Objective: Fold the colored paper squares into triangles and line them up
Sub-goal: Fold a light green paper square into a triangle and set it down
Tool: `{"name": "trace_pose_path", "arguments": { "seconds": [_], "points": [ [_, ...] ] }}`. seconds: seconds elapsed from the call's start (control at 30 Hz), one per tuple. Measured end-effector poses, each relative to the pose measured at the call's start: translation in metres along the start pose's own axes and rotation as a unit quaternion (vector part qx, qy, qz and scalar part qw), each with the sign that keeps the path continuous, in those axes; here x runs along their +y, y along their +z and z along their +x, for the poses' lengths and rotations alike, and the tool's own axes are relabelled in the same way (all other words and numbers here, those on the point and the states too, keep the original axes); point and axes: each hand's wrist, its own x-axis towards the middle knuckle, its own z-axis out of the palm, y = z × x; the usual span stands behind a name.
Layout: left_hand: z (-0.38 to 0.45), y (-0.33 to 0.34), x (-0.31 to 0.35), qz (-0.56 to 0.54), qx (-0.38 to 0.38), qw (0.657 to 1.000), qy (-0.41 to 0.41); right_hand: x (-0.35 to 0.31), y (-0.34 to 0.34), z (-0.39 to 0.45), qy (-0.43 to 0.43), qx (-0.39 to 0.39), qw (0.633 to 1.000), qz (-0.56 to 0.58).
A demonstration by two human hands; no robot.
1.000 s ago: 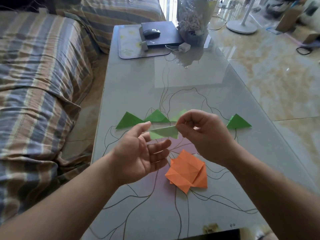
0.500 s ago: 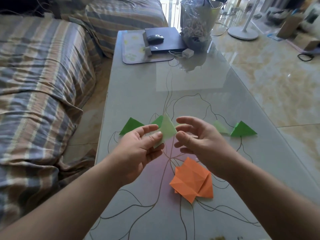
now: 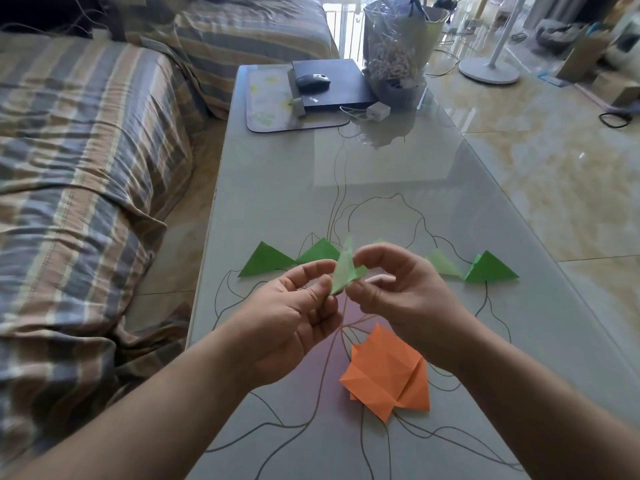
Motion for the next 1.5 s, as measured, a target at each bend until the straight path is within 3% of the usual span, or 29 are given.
{"name": "trace_pose_path", "arguments": {
  "seconds": [0.1, 0.27, 0.47, 0.57, 0.83, 1.1, 1.27, 1.5],
  "points": [
    [0.0, -0.002, 0.002, 0.022, -0.015, 1.0, -0.008, -0.003, -0.005, 0.003, -0.04, -0.006, 0.998, -0.04],
    [-0.002, -0.005, 0.001, 0.184, -0.041, 0.981, 0.039, 0.0, -0.004, 0.005, -0.052, 0.006, 0.999, -0.014],
    [-0.001, -0.004, 0.001, 0.158, 0.011, 0.985, 0.073, -0.003, -0.007, 0.004, -0.033, 0.038, 0.997, -0.064],
    [0.0, -0.006, 0.002, 0.207, 0.046, 0.971, 0.112, 0.001, -0.008, 0.003, -0.01, 0.035, 0.996, -0.084],
    [0.001, -0.01, 0.004, 0.288, 0.021, 0.941, 0.177, 0.004, -0.007, 0.005, 0.009, 0.027, 0.992, -0.123],
    [0.002, -0.011, 0.008, 0.316, 0.056, 0.915, 0.244, 0.001, -0.007, 0.007, 0.057, 0.039, 0.995, -0.066],
    [0.004, -0.012, 0.008, 0.264, 0.022, 0.938, 0.225, -0.001, -0.011, 0.008, 0.108, 0.056, 0.992, -0.006],
    [0.011, -0.018, 0.008, 0.264, 0.026, 0.949, 0.169, -0.001, -0.006, 0.004, 0.017, 0.029, 0.999, -0.03]
  ]
}}
